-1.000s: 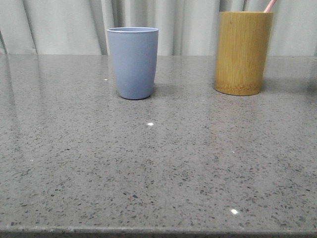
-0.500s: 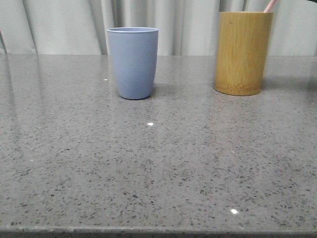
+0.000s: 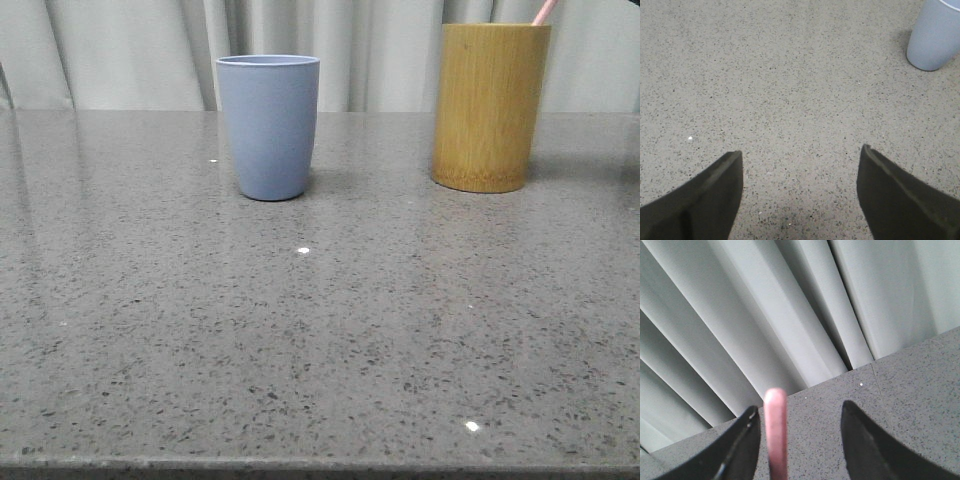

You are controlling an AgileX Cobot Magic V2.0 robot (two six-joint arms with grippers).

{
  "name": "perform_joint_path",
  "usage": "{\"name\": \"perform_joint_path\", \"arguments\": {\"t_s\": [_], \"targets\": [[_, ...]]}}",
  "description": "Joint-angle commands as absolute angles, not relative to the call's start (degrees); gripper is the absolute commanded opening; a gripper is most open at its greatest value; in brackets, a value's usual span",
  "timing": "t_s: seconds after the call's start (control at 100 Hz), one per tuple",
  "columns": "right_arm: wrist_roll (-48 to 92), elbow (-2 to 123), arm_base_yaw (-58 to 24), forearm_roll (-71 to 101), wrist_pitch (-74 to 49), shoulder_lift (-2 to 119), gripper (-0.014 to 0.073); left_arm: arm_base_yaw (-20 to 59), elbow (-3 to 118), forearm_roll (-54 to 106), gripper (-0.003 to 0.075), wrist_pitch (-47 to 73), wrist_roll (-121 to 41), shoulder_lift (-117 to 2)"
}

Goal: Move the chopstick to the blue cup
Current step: 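Lower the right gripper and close it on the pink stick, then lift the pink stick straight up out of the bamboo cup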

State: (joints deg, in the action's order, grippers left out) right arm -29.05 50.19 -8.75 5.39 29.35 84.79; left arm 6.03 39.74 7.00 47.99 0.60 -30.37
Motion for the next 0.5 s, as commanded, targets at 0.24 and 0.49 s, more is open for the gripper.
{"name": "perform_joint_path", "arguments": {"t_s": [0.24, 0.49], "targets": [[-29.6, 52.1, -8.8, 4.4, 33.8, 82.9, 0.0379, 5.9, 41.2, 7.2, 0.0474, 43.5, 1.3, -30.6], [-29.6, 52.1, -9.7, 4.4, 33.8, 82.9, 0.0272, 5.9, 41.2, 7.2, 0.0474, 43.5, 1.3, -30.6]]}}
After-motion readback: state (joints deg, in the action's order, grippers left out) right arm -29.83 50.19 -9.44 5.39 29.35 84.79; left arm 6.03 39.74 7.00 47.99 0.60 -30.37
